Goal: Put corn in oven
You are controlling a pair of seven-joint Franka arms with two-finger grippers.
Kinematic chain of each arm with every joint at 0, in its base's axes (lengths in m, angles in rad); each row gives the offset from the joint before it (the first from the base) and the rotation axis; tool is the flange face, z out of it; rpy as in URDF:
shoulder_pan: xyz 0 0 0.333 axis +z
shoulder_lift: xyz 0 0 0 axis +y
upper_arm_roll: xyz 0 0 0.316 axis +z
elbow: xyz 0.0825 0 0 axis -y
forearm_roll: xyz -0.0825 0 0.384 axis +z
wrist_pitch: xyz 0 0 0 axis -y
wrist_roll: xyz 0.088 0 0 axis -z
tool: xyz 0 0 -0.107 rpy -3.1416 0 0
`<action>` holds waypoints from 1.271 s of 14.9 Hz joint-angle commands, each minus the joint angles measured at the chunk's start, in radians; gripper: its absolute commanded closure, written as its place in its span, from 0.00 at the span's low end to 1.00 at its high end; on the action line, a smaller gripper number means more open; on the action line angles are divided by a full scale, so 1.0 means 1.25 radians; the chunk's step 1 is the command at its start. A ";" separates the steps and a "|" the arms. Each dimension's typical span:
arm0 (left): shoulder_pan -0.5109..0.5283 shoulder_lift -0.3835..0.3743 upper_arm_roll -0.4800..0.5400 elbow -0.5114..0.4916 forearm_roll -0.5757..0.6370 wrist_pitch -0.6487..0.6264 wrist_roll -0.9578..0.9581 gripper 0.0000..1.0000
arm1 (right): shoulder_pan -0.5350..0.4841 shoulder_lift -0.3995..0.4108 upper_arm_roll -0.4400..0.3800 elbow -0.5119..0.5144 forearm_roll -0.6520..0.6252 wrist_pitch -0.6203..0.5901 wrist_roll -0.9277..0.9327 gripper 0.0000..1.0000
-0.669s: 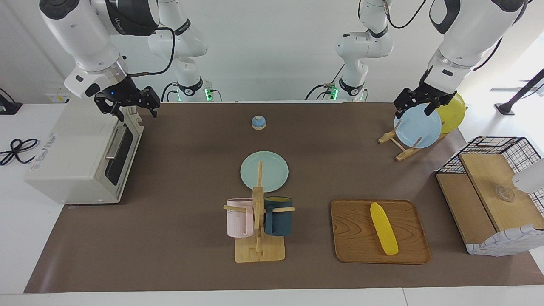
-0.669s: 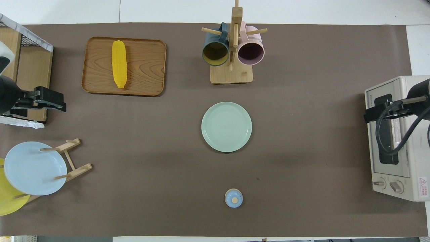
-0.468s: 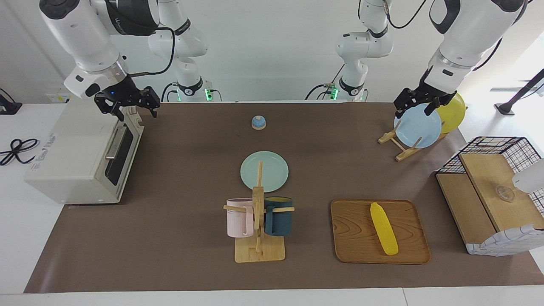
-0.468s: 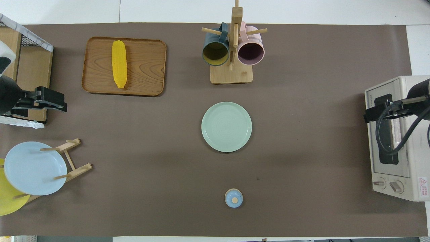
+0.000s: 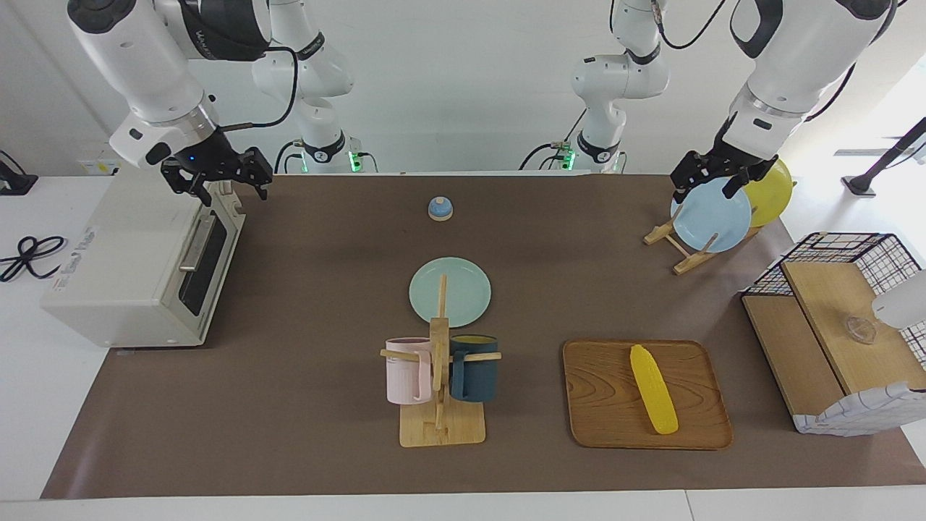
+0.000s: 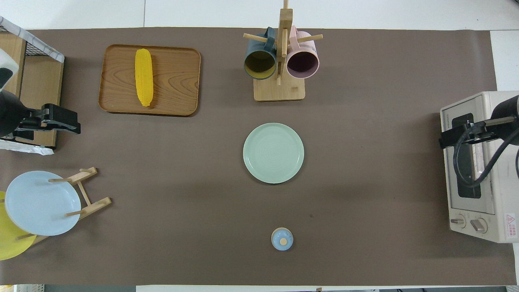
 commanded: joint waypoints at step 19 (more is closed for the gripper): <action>-0.012 0.705 -0.032 0.449 0.009 0.306 0.139 0.00 | -0.183 -0.009 -0.005 -0.250 -0.015 0.293 -0.096 1.00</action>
